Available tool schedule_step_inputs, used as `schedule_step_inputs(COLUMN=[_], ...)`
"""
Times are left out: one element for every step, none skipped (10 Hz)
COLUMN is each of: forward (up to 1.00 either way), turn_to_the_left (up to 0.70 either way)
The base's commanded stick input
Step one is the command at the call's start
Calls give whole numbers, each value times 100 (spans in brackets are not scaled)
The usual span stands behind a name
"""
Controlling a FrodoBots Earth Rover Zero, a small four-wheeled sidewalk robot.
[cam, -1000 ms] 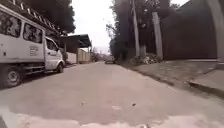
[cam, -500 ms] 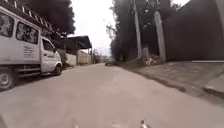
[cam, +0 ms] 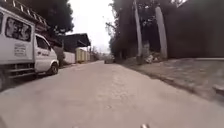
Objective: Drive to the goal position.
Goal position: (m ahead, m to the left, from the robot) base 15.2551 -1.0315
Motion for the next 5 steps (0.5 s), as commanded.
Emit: schedule_step_inputs(forward=[70, 70, 70, 70, 70], turn_to_the_left=[6, 17, 27, 26, 0])
